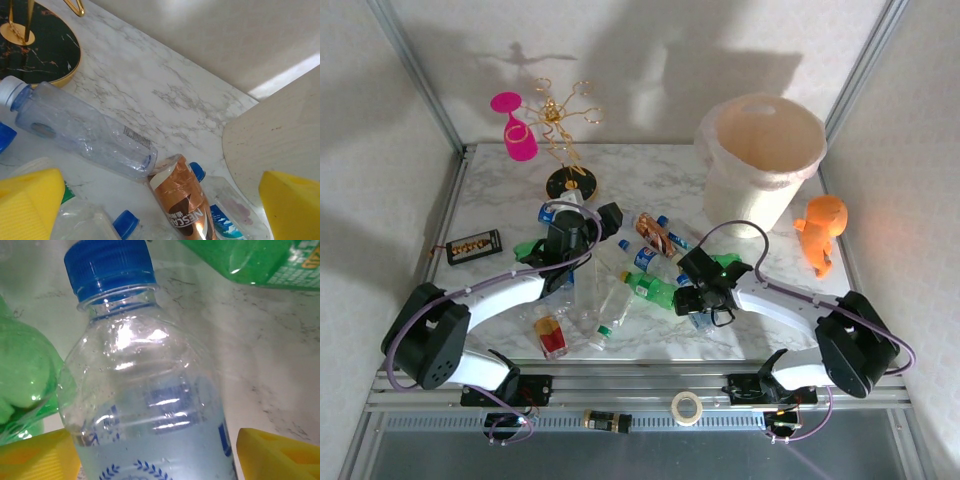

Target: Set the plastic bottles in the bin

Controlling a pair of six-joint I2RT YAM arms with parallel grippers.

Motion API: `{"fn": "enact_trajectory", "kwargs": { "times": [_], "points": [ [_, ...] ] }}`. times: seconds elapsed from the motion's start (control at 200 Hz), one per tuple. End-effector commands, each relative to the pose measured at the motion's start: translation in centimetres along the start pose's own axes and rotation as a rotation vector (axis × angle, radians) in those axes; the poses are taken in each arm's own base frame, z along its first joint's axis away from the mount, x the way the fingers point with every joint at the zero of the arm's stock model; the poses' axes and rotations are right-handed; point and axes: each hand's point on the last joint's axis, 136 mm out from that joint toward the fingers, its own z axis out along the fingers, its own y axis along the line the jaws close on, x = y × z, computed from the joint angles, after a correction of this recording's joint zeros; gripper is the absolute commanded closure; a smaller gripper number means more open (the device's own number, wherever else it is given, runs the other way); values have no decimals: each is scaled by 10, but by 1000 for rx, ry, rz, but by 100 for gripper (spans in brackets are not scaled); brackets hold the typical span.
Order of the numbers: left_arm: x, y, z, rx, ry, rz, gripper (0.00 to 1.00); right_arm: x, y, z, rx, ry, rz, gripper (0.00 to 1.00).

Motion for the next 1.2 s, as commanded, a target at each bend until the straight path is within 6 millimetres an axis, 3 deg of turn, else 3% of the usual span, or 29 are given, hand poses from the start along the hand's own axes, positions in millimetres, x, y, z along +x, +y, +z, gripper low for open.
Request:
{"fn": "enact_trajectory", "kwargs": {
  "times": [0.0, 0.32, 0.591, 0.756, 0.891, 1.087, 1.197],
  "points": [
    [3, -9, 5, 25, 10, -15, 1, 5, 1, 6, 1, 18, -31, 22],
    [-5, -5, 1, -4, -23, 8, 0, 5, 2, 5, -2, 20, -44, 43],
    [-9, -3, -3, -14, -40, 19, 1, -22, 12, -25, -33, -81, -76, 49],
    [-12, -5, -6, -1, -51, 8, 1, -63, 31, -71, -115, -259, -114, 50],
    [-12, -5, -9, 11, -58, -11, 1, -109, 46, -120, -167, -470, -116, 50],
    [-9, -5, -11, 22, -46, -5, 1, -173, 75, -213, -281, -817, -169, 50],
    [-9, -5, -15, 21, -39, 9, 1, -201, 79, -265, -296, -977, -195, 51]
  ]
}}
